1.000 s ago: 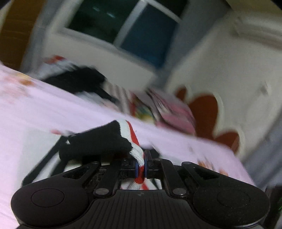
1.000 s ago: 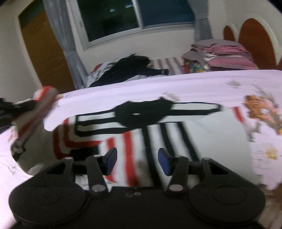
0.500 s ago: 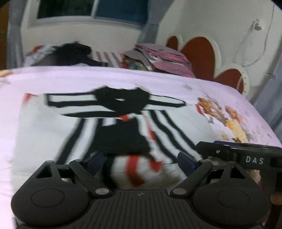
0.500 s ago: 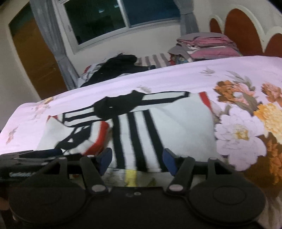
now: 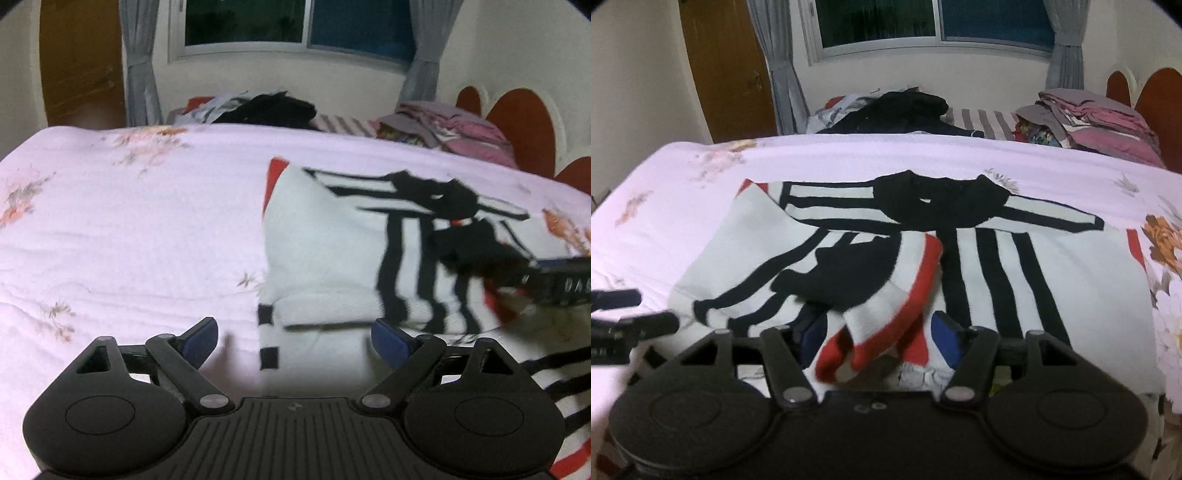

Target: Fold small clothes

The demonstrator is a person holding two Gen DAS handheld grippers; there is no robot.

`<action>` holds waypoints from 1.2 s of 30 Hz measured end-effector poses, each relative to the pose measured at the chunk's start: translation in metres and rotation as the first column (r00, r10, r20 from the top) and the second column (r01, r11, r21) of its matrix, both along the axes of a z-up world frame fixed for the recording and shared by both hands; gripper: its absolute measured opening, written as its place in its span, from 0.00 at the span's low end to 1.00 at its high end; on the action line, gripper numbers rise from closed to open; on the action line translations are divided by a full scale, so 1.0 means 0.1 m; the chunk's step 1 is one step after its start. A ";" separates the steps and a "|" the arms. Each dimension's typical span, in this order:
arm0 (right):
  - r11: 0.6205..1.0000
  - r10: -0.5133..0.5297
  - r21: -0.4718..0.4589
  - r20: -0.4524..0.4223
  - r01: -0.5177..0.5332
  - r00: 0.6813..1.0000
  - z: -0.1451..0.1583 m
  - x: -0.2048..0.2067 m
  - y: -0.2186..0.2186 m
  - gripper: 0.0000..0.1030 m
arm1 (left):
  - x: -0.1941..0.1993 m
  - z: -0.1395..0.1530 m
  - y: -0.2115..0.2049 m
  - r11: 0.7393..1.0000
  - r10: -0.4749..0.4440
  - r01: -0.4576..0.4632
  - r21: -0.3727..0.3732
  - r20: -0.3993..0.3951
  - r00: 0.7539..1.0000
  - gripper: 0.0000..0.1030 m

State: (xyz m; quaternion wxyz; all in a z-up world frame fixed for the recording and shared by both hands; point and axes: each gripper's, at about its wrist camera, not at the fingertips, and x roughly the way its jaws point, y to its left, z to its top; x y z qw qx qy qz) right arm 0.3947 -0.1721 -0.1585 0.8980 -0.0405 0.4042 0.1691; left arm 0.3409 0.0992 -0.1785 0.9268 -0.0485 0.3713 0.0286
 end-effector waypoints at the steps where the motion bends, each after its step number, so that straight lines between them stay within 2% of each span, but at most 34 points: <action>1: 1.000 -0.013 -0.002 0.010 0.013 1.000 0.00 0.03 0.00 0.54 | 0.03 -0.03 0.00 1.000 0.004 -0.004 0.009 0.004 1.000 0.87; 4: 0.998 -0.050 0.033 0.009 0.050 0.999 0.05 0.10 -0.08 0.24 | 0.16 -0.11 -0.06 0.999 -0.005 0.004 0.038 0.022 1.000 0.86; 6: 0.993 -0.088 0.086 0.017 0.086 0.996 0.14 0.14 -0.20 0.15 | 0.24 -0.13 -0.11 0.998 -0.014 0.012 0.061 0.033 0.999 0.67; 9: 0.971 -0.178 0.165 0.028 0.171 0.984 0.26 0.15 -0.47 0.08 | 0.37 -0.15 -0.13 0.999 0.002 -0.003 0.044 0.024 1.000 0.49; 11: 0.954 -0.248 0.181 0.021 0.240 0.969 0.28 0.16 -0.73 0.08 | 0.41 -0.17 -0.12 1.000 0.019 -0.020 0.020 0.028 0.999 0.47; 14: 0.932 -0.302 0.189 -0.066 0.309 0.951 0.12 0.18 -1.01 0.08 | 0.41 -0.21 -0.16 1.000 -0.003 0.003 -0.004 0.019 1.000 0.45; 17: 0.913 -0.295 0.248 -0.149 0.325 0.944 -0.02 0.16 -1.14 0.24 | 0.40 -0.24 -0.23 0.999 -0.025 0.025 0.028 0.010 1.000 0.45; 20: 0.914 -0.310 0.232 -0.135 0.334 0.941 -0.05 0.16 -1.17 0.22 | 0.41 -0.24 -0.21 1.000 -0.016 0.016 0.023 0.005 1.000 0.45; 22: 0.919 -0.308 0.216 -0.128 0.330 0.943 -0.07 0.18 -1.16 0.13 | 0.41 -0.23 -0.23 1.000 -0.015 0.015 0.027 0.005 1.000 0.45; 24: 0.927 -0.303 0.194 -0.112 0.320 0.946 -0.06 0.20 -1.13 0.08 | 0.42 -0.22 -0.24 0.999 -0.013 0.013 0.032 0.008 1.000 0.45; 28: 0.952 -0.281 0.140 0.046 0.272 0.959 0.18 0.12 -1.07 0.07 | 0.40 -0.19 -0.24 0.999 -0.018 0.017 0.038 0.017 1.000 0.45; 30: 0.959 -0.271 0.112 0.079 0.262 0.959 0.24 0.14 -1.09 0.07 | 0.39 -0.19 -0.24 0.999 -0.019 0.019 0.039 0.014 1.000 0.45; 33: 0.954 -0.298 0.068 0.075 0.293 0.952 0.18 0.14 -1.19 0.07 | 0.39 -0.23 -0.25 0.999 -0.015 0.015 0.035 0.001 1.000 0.45; 36: 0.944 -0.327 0.035 0.000 0.327 0.945 -0.04 0.20 -1.27 0.07 | 0.37 -0.24 -0.26 0.999 -0.020 0.020 0.041 0.000 1.000 0.45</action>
